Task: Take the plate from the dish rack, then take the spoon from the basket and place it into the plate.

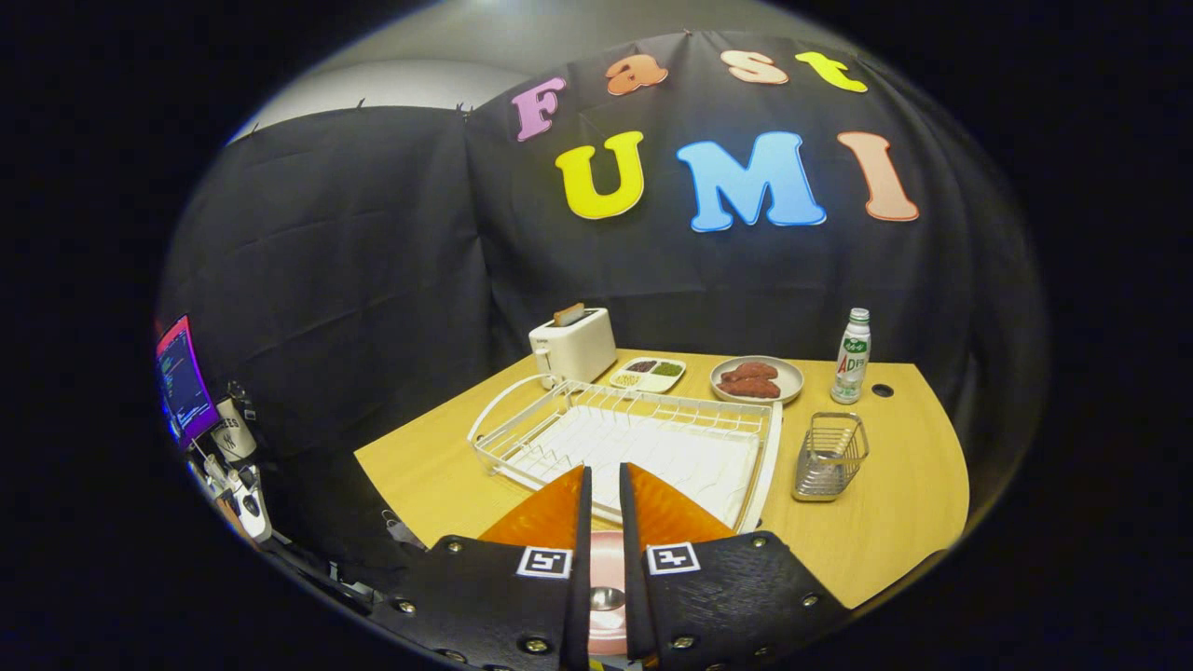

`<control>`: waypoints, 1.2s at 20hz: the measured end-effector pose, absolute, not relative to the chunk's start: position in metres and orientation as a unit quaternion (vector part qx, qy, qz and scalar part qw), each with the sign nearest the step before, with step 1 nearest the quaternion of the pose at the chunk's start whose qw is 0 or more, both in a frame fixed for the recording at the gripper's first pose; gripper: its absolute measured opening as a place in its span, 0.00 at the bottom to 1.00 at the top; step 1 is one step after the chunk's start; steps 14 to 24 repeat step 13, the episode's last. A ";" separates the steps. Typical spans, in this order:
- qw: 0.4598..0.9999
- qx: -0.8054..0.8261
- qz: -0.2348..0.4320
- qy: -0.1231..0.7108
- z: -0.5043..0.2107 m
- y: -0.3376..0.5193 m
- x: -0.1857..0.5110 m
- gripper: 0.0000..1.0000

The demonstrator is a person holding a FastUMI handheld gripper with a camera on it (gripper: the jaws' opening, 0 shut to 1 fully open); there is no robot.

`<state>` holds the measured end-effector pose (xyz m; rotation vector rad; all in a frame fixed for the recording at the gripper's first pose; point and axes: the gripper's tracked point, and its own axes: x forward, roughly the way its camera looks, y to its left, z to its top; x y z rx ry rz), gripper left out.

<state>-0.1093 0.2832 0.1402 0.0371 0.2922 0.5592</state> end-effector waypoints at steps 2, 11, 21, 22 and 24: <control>0.959 0.027 0.256 0.118 0.165 0.268 -0.100 0.15; 0.984 0.037 0.171 -0.019 0.300 0.192 -0.065 0.15; 0.986 0.040 0.155 -0.041 0.323 0.179 -0.060 0.15; 0.986 0.040 0.155 -0.041 0.323 0.179 -0.060 0.15; 0.986 0.040 0.155 -0.041 0.323 0.179 -0.060 0.15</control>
